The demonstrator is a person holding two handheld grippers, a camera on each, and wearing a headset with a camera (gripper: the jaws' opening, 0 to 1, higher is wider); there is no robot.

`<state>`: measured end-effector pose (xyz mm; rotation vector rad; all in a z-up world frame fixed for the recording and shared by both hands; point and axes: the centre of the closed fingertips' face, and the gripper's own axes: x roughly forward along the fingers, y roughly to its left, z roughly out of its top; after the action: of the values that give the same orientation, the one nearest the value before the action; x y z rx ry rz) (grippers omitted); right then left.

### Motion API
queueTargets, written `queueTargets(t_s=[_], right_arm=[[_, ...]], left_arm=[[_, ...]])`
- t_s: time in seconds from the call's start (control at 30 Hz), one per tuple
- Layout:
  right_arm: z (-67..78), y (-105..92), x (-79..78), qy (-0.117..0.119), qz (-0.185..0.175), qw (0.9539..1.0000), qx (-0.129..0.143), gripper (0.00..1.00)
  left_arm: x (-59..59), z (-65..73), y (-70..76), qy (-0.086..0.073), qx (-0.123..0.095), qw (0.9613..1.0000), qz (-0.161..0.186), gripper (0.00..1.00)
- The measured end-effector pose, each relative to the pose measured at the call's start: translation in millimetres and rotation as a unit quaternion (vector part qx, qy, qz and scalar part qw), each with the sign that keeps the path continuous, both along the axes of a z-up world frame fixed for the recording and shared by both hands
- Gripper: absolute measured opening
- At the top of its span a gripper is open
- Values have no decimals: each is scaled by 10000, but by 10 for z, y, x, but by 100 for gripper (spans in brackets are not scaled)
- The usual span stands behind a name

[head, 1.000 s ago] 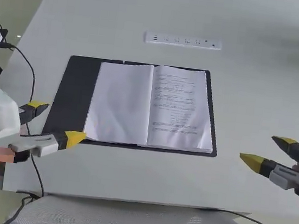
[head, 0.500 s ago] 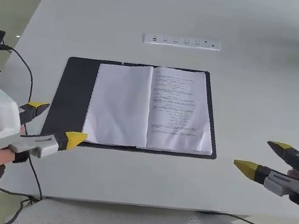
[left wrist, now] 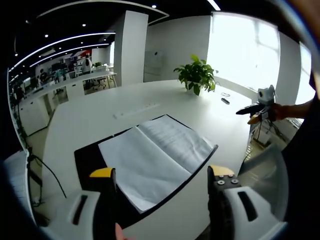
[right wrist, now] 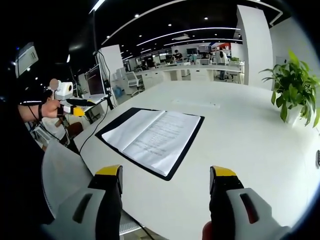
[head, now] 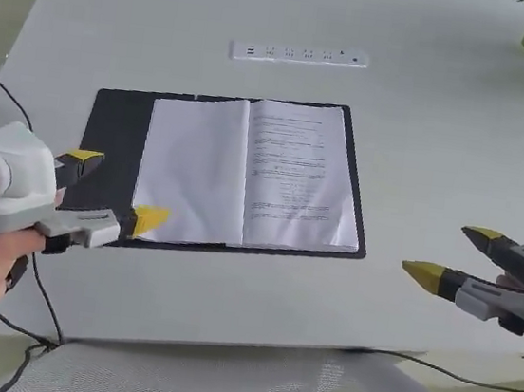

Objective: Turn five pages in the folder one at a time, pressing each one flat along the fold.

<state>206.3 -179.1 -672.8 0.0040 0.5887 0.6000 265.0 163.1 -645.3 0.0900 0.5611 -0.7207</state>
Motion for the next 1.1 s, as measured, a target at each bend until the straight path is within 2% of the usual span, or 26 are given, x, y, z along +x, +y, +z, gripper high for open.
queueTargets(t_s=[0.3, 0.57, 0.93, 1.1], right_arm=[[14, -57, -21, 0, -100, 9999, 61, 70], [2, -49, -22, 3, -69, 9999, 87, 70], [-20, -97, -44, 22, -61, 9999, 101, 70], [-20, -158, -55, 25, -94, 9999, 111, 70]], left_arm=[[124, 21, -377, -58, -13, 9992, -387, 73], [227, 5, -737, -96, 7, 9971, -759, 73], [337, -60, -1310, -122, 27, 9914, -1299, 73], [361, -142, -1573, -73, 20, 9883, -1520, 73]])
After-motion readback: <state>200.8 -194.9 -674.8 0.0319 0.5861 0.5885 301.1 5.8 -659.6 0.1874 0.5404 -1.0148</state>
